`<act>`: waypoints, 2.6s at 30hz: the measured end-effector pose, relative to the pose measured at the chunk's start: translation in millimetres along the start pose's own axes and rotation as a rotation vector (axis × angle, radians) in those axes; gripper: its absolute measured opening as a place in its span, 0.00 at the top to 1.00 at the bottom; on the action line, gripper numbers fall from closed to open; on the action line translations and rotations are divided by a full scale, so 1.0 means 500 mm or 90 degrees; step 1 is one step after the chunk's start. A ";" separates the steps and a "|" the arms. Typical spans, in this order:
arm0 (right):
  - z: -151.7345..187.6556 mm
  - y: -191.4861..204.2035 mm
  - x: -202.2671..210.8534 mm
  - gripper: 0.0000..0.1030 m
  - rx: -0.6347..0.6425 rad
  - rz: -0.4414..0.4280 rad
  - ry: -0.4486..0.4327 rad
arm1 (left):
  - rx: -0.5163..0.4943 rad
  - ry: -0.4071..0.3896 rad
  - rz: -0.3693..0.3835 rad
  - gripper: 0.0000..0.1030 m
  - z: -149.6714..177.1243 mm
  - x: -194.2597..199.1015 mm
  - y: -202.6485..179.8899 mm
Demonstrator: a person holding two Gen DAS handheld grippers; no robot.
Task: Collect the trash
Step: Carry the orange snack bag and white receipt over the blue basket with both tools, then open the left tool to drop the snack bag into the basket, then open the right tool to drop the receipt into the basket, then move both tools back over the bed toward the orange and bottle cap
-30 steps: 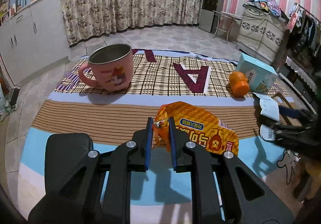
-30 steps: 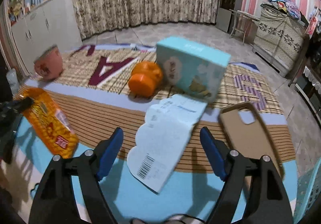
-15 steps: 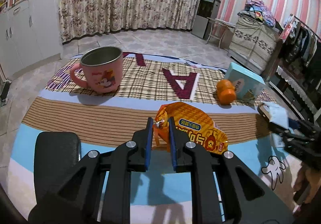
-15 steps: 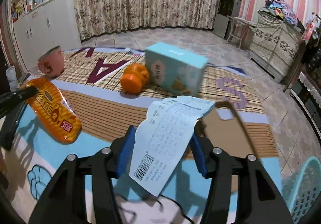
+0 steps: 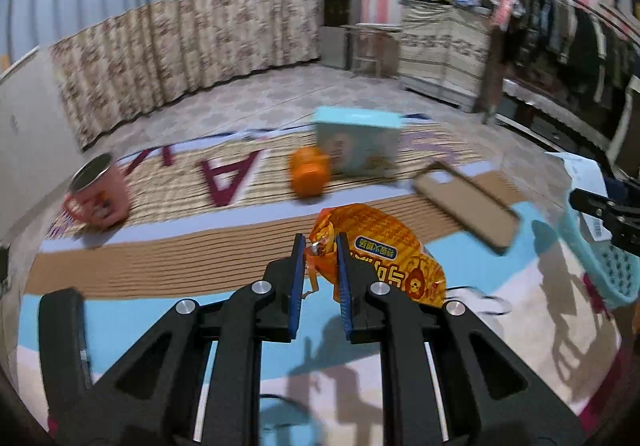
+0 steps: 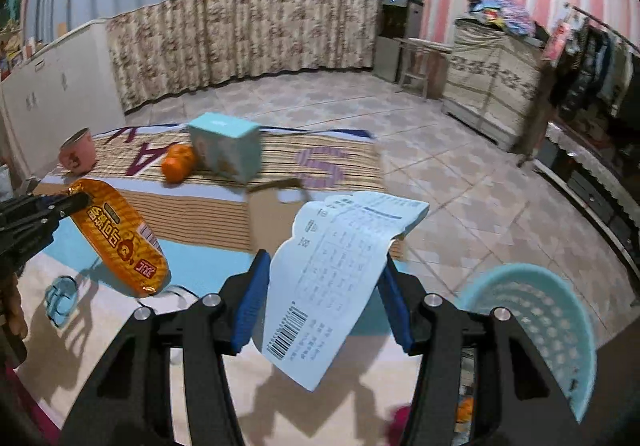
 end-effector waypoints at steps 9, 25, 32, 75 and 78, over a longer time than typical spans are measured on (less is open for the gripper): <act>0.019 -0.204 0.072 0.48 -0.073 0.066 -0.028 | -0.051 -0.042 0.088 0.87 -0.085 0.037 -0.200; 0.036 -0.413 0.083 0.48 -0.147 0.148 -0.029 | -0.109 -0.047 0.219 0.87 -0.161 -0.026 -0.521; 0.048 -0.444 0.074 0.48 -0.166 0.151 -0.025 | -0.131 -0.015 0.254 0.85 -0.163 -0.069 -0.587; 0.069 -0.338 0.016 0.05 -0.191 0.184 -0.043 | -0.004 -0.030 -0.074 0.05 -0.110 -0.106 -0.068; 0.060 -0.316 -0.003 0.05 -0.186 0.173 -0.039 | 0.016 -0.009 -0.076 0.05 -0.108 -0.144 -0.013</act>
Point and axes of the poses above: each gripper's, at about its wrist camera, not at the fingertips, and x roughly against the way its jaws point, y to its left, z to its underside, the point moved 3 cm from there along -x, roughly the way its jaws point, and after that the axes turned 9 degrees about -x, right-handed, at the moved point
